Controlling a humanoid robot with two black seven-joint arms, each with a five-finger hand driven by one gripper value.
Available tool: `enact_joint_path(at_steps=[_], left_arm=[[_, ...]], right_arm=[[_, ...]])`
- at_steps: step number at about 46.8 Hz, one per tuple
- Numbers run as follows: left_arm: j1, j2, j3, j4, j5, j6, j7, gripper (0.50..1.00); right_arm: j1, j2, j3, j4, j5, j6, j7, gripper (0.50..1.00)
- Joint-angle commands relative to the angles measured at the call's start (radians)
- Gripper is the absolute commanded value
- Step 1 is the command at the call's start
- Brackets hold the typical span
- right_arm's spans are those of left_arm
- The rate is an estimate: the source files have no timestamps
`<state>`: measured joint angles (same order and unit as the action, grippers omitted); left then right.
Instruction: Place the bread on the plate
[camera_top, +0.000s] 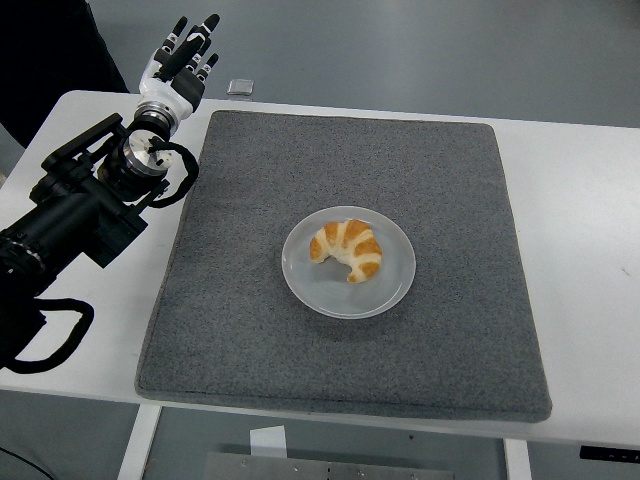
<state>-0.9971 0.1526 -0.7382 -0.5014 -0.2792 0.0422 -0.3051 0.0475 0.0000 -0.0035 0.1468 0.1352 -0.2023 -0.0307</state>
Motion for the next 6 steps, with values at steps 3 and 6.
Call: enact_joint_path(at_steps=[3, 6], left_arm=[[0.000, -0.002, 0.003, 0.001, 0.002, -0.001, 0.000, 0.994], [0.000, -0.004, 0.003, 0.003, 0.003, 0.001, 0.000, 0.994]], right_arm=[[0.000, 0.000, 0.003, 0.007, 0.003, 0.001, 0.000, 0.954], [0.000, 0.000, 0.007, 0.008, 0.009, 0.000, 0.000, 0.952]])
